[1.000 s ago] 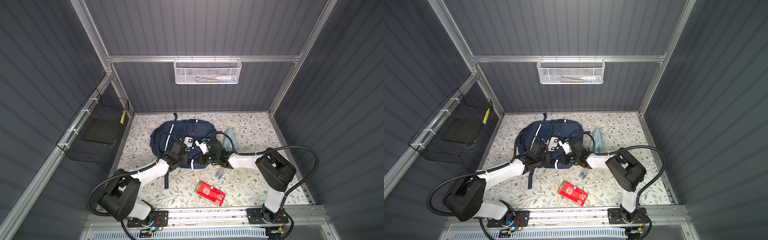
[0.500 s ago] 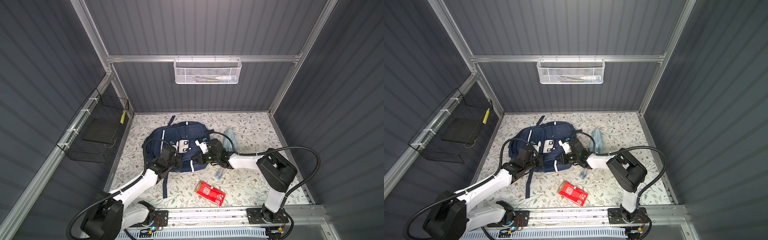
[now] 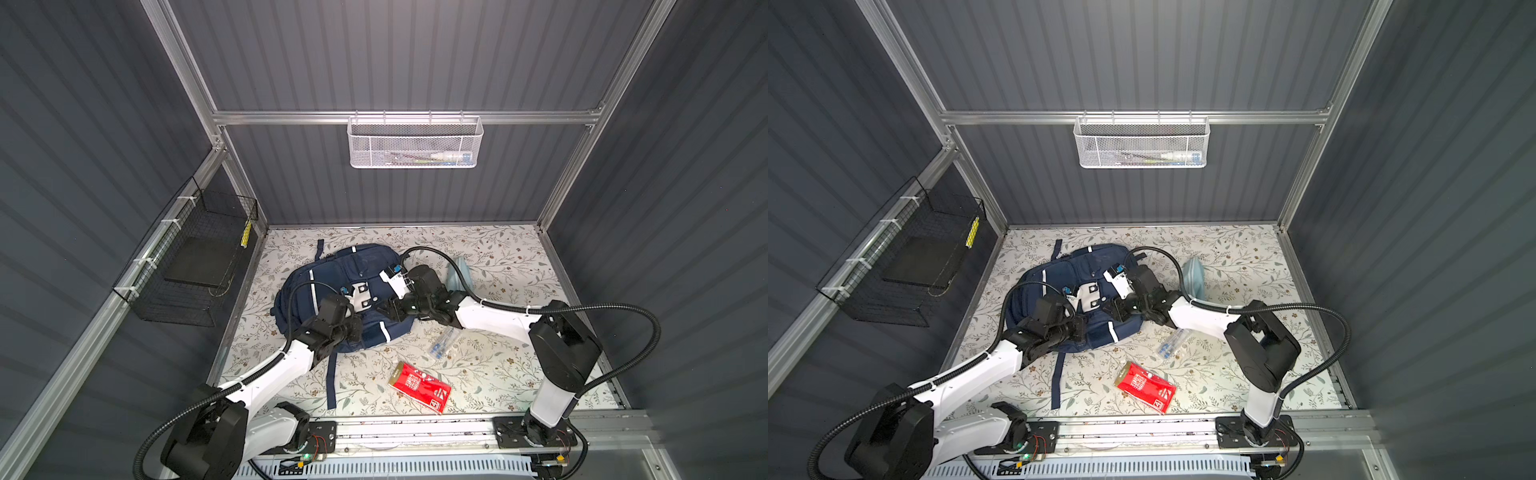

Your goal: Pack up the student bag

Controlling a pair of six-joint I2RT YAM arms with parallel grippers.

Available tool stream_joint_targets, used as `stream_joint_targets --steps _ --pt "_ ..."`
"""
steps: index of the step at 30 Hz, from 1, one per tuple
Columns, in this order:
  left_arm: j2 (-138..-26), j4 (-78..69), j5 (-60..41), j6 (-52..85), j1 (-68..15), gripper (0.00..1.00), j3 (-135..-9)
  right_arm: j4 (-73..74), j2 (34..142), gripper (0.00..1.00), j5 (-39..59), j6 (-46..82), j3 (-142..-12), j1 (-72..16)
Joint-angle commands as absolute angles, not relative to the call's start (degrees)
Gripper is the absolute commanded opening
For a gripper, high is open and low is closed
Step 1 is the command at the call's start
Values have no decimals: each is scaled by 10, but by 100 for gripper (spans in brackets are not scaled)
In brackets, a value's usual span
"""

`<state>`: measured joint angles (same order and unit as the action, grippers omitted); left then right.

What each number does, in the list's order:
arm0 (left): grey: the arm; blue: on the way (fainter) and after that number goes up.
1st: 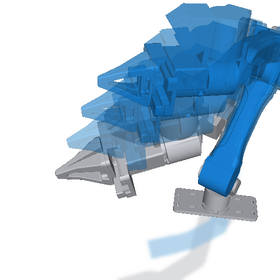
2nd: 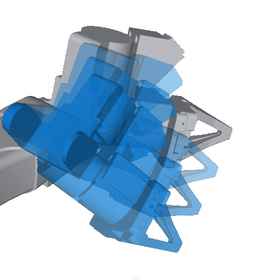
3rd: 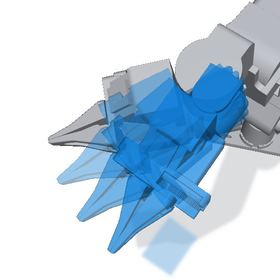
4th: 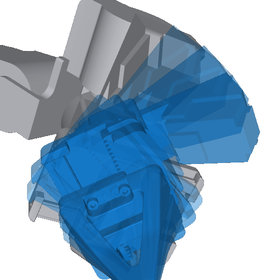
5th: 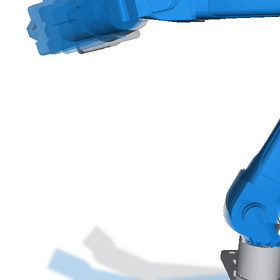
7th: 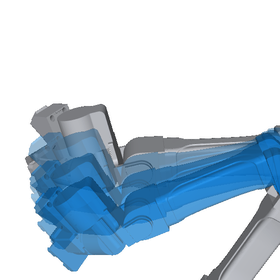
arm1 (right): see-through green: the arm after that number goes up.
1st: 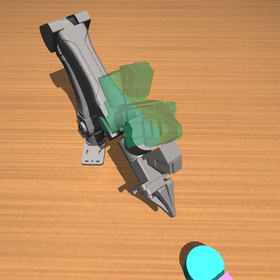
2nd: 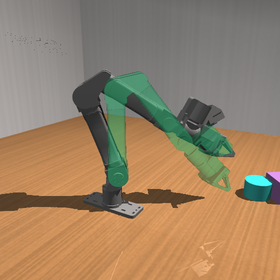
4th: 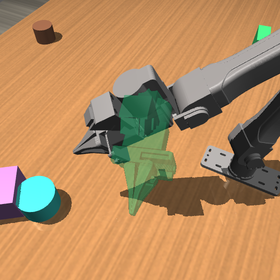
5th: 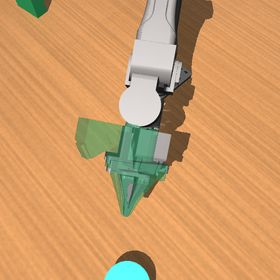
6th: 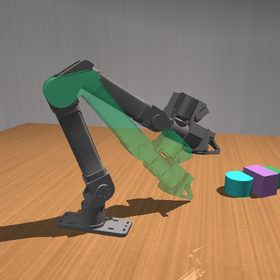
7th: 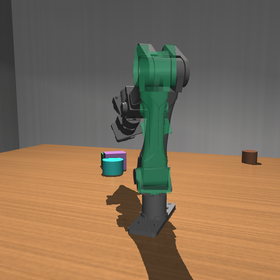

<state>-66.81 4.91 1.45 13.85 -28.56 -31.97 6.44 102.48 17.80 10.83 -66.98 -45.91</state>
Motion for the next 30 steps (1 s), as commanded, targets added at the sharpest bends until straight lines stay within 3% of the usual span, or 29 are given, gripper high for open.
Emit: stream_joint_targets --steps 1,8,16,19,22,24,27,30 --pt "-657 50 12 114 -284 0 -346 2 1054 48 106 -18 -716 -461" --pt "-640 66 -14 108 -284 0 -352 57 1073 52 144 -296 -686 -470" --pt "-635 53 -51 114 -284 0 -348 100 1120 55 177 -331 -721 -491" --pt "-632 65 -68 103 -284 0 -352 83 1150 43 172 -315 -757 -491" --pt "-619 74 -76 94 -284 0 -351 52 1167 12 175 -290 -792 -482" --pt "-606 70 -81 91 -284 0 -345 33 1172 2 176 -270 -811 -475" --pt "-581 50 -101 85 -284 0 -328 1 1177 0 173 -235 -835 -462" --pt "-562 28 -116 88 -284 7 -304 -14 1179 0 178 -227 -840 -462"
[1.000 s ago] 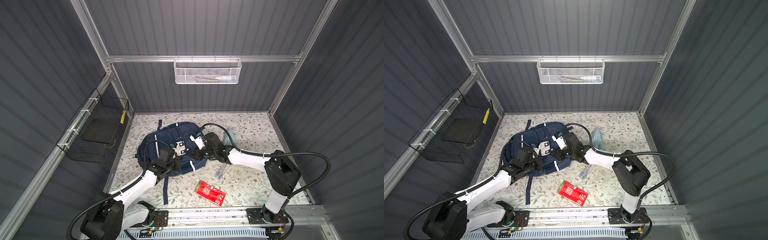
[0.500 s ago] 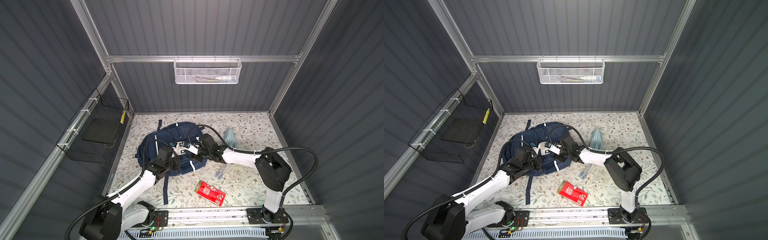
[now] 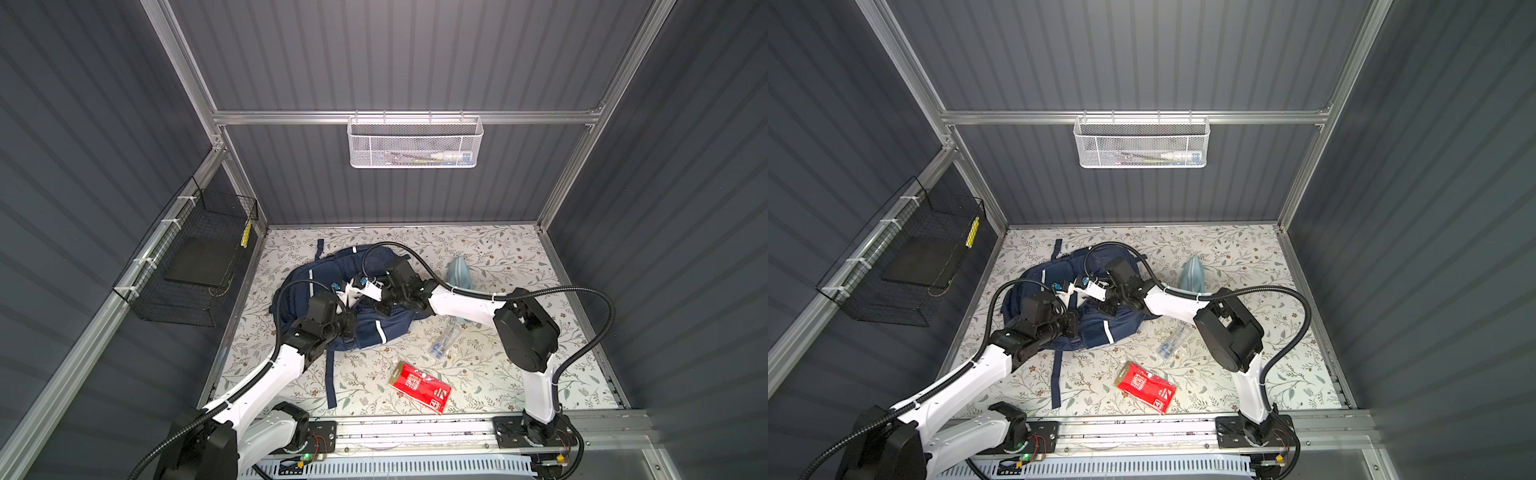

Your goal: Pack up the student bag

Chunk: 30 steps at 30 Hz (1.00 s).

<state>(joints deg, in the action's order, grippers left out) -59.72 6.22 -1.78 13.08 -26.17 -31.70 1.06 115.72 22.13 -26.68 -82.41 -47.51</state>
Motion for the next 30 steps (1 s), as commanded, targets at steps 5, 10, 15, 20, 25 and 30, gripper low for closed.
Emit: stream_joint_targets --steps 5,10,15,20,25,30 --pt "-495 -9 -129 114 -284 13 -250 3 1173 0 170 -199 -820 -463" --pt "-406 -10 -101 156 -283 42 -218 -2 1183 0 159 -177 -832 -463" --pt "-438 61 -2 190 -284 38 -245 14 1175 0 167 -158 -823 -463" --pt "-528 32 -25 236 -287 42 -249 17 1171 0 169 -146 -817 -463" --pt "-504 42 23 385 -308 44 -229 24 1167 0 164 -127 -810 -462" --pt "-562 130 117 414 -375 50 -272 33 1169 0 165 -117 -801 -463"
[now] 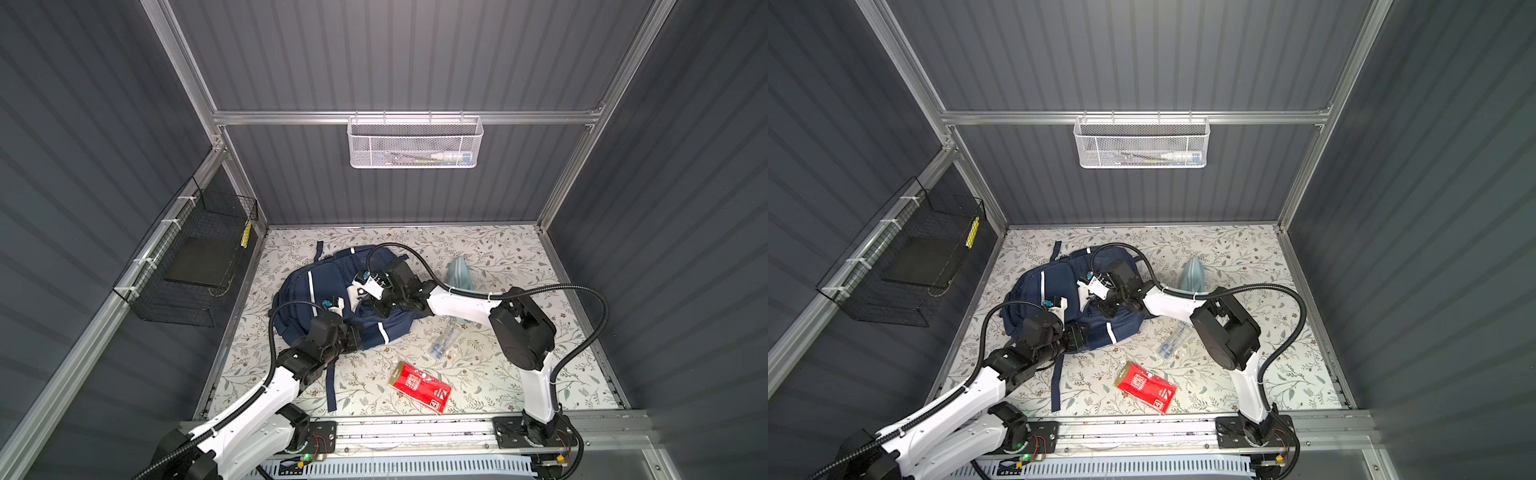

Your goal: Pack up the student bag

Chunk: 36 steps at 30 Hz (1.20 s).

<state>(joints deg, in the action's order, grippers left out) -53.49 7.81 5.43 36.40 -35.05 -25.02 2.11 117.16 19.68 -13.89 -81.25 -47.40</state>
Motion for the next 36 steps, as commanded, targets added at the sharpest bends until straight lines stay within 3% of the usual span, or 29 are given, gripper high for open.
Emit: stream_joint_targets --steps 1,7,11,14,16,18,20,21,25,28,36 --pt "-581 129 118 420 -380 50 -275 34 1169 0 165 -115 -800 -463" --pt "-652 157 208 446 -421 49 -302 48 1165 0 168 -103 -784 -463" --pt "-692 153 240 416 -421 42 -330 50 1163 0 179 -97 -780 -464" --pt "-706 123 227 401 -421 29 -340 52 1159 0 180 -93 -771 -464" --pt "-720 127 221 395 -421 12 -353 53 1155 0 179 -91 -764 -465" --pt "-723 143 222 399 -421 0 -360 47 1149 0 167 -90 -756 -464" --pt "-711 151 216 407 -420 0 -357 38 1137 0 147 -98 -744 -464" --pt "-700 156 212 413 -420 0 -354 30 1130 2 132 -108 -738 -464" --pt "-654 174 180 421 -404 0 -341 8 1085 31 70 -169 -697 -464" --pt "-633 154 135 416 -386 0 -326 16 1040 42 90 -216 -654 -465" --pt "-619 167 88 408 -382 0 -362 86 1029 54 164 -253 -617 -519"
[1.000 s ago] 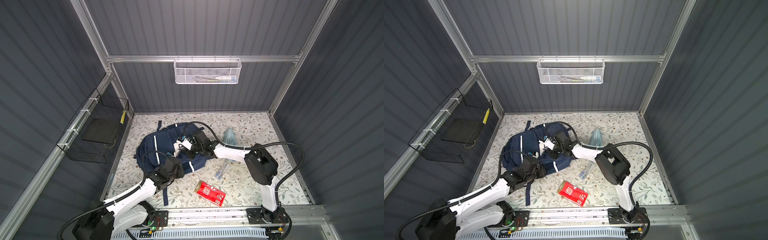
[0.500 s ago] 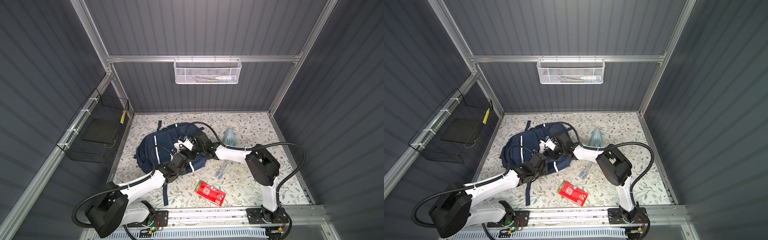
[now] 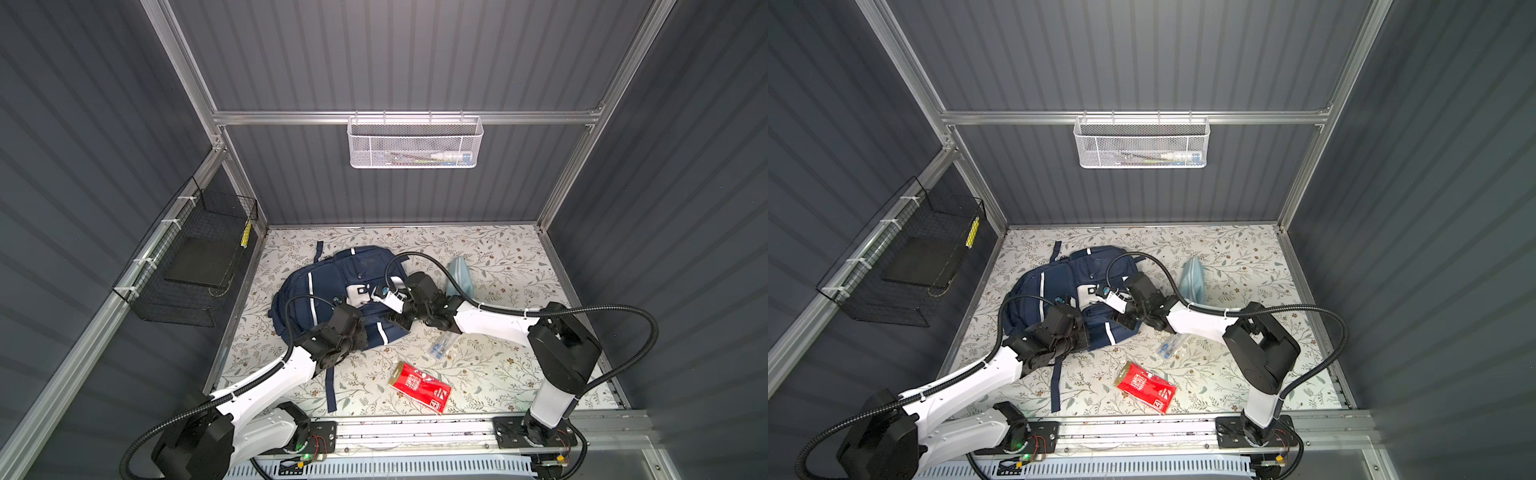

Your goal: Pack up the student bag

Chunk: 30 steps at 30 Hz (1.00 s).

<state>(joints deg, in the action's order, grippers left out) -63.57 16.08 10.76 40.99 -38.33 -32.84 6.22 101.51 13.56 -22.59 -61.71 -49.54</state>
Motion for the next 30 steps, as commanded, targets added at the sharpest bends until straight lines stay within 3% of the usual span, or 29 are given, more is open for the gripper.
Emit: stream_joint_targets --steps 1,3,5,8,10,18,23,27,30 --pt "-617 169 81 406 -382 0 -368 89 1040 55 162 -248 -627 -526" --pt "-613 174 67 402 -382 0 -382 99 1072 54 132 -231 -650 -534" --pt "-613 186 58 398 -382 0 -397 84 1102 47 87 -219 -687 -536" --pt "-598 190 56 398 -381 0 -402 89 1114 13 59 -212 -701 -526" --pt "-591 205 61 389 -377 0 -411 110 1102 0 63 -215 -677 -514" --pt "-602 284 85 340 -295 1 -453 139 1005 0 114 -201 -591 -421" --pt "-637 286 89 311 -232 8 -447 151 985 0 217 -246 -564 -409" --pt "-638 286 73 297 -173 9 -446 147 986 0 231 -254 -567 -403" --pt "-629 309 64 280 -139 19 -454 143 989 0 225 -252 -571 -389"
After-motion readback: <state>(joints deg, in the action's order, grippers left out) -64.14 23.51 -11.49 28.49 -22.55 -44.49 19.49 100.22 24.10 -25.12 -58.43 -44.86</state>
